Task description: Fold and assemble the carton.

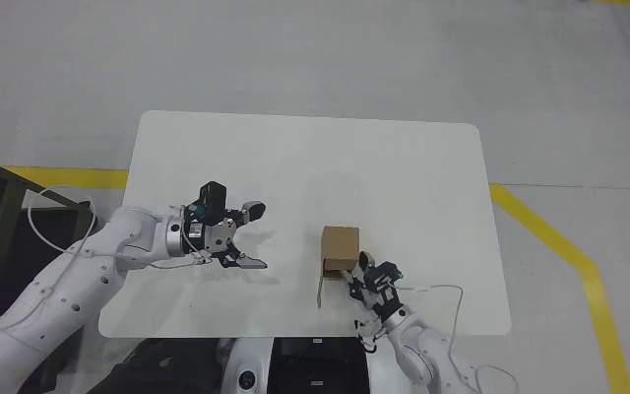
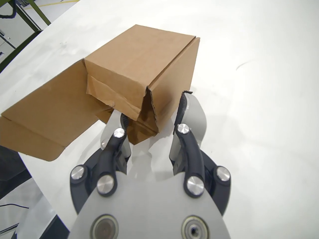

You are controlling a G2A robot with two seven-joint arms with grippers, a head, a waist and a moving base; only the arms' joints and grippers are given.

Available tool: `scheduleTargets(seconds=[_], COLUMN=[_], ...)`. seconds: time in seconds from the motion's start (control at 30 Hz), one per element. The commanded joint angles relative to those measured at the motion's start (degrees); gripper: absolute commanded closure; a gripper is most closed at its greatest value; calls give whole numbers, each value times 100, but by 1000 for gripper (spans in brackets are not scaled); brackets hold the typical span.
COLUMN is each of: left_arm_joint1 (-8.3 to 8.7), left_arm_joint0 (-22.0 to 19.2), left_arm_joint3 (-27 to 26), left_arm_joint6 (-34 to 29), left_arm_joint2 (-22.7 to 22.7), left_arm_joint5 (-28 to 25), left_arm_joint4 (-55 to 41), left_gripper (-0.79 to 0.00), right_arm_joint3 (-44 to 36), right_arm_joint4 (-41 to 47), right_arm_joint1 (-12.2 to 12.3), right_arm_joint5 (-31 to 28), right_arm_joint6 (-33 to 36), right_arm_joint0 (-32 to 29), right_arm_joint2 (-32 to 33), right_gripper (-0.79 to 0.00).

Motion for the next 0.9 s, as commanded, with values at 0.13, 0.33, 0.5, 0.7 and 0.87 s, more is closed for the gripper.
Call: scheduleTargets(seconds=[0.13,0.33,0.5,0.7,0.87], left_arm_joint1=[0,-1,-3,-6,-10], left_arm_joint0=[36,52,63,75,82], left_arm_joint3=[10,-40,-58,-50,-50], left_arm_joint6=[-38,-91,-137,-163,-208], left_arm_joint2=[-56,-92,-114,-145,-153], left_arm_joint5=[0,0,0,0,0], left_arm_joint4=[-39,-61,-82,-111,-137], left_gripper=[-785,-785,-785,-785,-785], right_arm_joint3=[183,232,219,106,-119], right_arm_joint4=[136,151,197,220,232], right_arm_joint1=[-62,-103,-127,-130,-110], right_arm_joint5=[76,50,-41,-146,-250], right_arm_joint6=[-75,-28,-8,-44,-82], right_arm_joint0=[202,368,433,376,254], right_arm_joint2=[-51,-96,-123,-107,-34], right_gripper=[-259,-166,0,0,-89])
